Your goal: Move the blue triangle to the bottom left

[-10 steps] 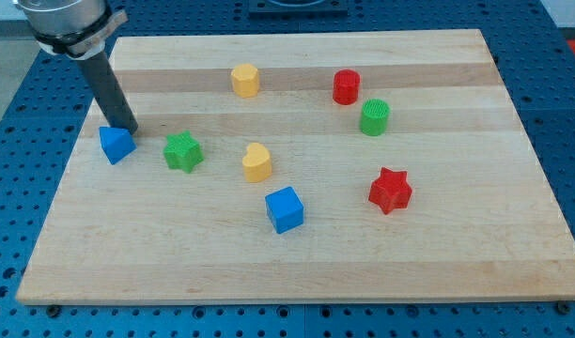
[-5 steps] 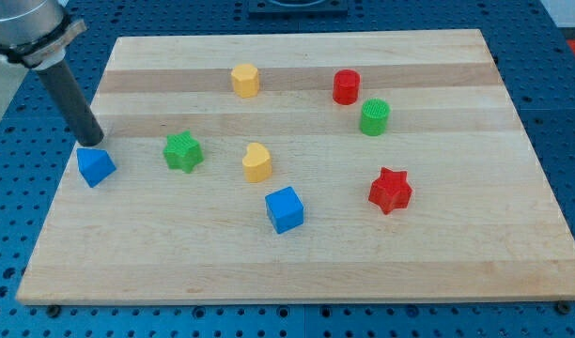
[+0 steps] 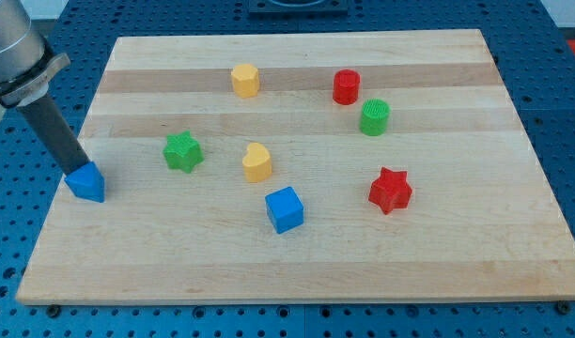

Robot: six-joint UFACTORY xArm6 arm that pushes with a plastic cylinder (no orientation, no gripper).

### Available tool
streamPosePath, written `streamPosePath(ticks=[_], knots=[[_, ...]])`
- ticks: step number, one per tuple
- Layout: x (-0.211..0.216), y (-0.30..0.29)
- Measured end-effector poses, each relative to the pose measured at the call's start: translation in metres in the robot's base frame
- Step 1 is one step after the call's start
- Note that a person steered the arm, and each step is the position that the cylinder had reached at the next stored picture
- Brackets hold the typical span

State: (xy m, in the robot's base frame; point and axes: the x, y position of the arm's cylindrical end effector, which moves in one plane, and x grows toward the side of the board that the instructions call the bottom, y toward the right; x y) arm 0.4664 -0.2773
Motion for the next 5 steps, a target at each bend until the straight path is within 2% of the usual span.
streamPosePath(ticks=[1,3,5], knots=[[0.000,0.000],[-0.029,0.005],[0.006,0.015]])
